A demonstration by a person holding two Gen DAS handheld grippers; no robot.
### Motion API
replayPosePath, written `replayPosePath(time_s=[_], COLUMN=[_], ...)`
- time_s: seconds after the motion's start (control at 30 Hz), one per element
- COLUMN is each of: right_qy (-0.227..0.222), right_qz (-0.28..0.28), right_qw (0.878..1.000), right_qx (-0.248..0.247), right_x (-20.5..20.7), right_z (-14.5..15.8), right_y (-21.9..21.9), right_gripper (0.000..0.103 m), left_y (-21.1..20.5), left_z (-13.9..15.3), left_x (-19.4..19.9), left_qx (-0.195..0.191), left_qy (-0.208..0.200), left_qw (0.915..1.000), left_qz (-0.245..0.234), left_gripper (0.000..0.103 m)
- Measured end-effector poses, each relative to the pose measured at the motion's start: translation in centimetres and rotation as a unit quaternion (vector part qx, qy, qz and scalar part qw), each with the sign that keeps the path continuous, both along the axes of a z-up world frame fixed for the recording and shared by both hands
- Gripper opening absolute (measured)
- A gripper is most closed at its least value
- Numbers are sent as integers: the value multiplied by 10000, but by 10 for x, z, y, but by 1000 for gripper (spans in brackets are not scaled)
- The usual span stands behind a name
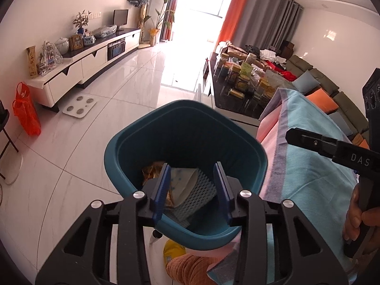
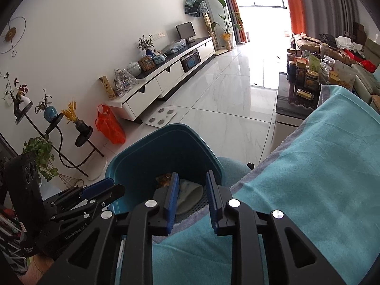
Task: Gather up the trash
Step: 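Carry the foil wrapper and paper cup to the teal bin and release both, then grasp a clear plastic packet with the left gripper while the right gripper grasps another packet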
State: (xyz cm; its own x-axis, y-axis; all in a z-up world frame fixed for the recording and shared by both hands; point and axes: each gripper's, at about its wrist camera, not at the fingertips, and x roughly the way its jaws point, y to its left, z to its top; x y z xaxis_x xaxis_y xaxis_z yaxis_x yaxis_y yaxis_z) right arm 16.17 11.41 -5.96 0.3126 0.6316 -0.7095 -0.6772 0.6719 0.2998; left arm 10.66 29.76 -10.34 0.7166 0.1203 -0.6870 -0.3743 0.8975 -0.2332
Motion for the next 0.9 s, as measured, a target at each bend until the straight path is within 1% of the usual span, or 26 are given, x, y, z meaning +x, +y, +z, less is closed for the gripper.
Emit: replayPosePath(time_s=[0.07, 0.2, 0.33, 0.4, 0.5, 0.63, 0.73, 0.83, 0.9], right_qy=[-36, -221, -413, -527, -740, -986, -1095, -1089, -1083], right_qz=[9, -2, -9, -44, -94, -238, -440, -800, -1208], right_qw=[10000, 9995, 9984, 9975, 9954, 9927, 9911, 9892, 9857], right_qx=[55, 216, 380, 474, 596, 653, 621, 563, 457], right_x=[-3, -14, -26, -34, -48, -66, -78, -88, -92], right_z=[5, 19, 35, 44, 59, 73, 76, 75, 72], right_y=[-8, -25, -48, -62, -87, -131, -167, -213, -249], right_gripper=[22, 28, 31, 32, 36, 39, 42, 42, 42], left_y=[-6, -24, -53, -70, -101, -149, -186, -221, -241], left_z=[7, 29, 51, 59, 68, 73, 74, 68, 64], left_x=[-6, -21, -32, -37, -38, -34, -29, -24, -19], left_qx=[112, 297, 459, 493, 526, 504, 380, 296, 221], left_qy=[-138, -461, -830, -985, -1156, -1261, -1314, -1274, -1185], left_qw=[9998, 9981, 9931, 9896, 9821, 9699, 9572, 9451, 9386], left_qz=[-69, -289, -686, -925, -1390, -2022, -2549, -2996, -3232], left_gripper=[42, 48, 56, 57, 58, 58, 59, 60, 60])
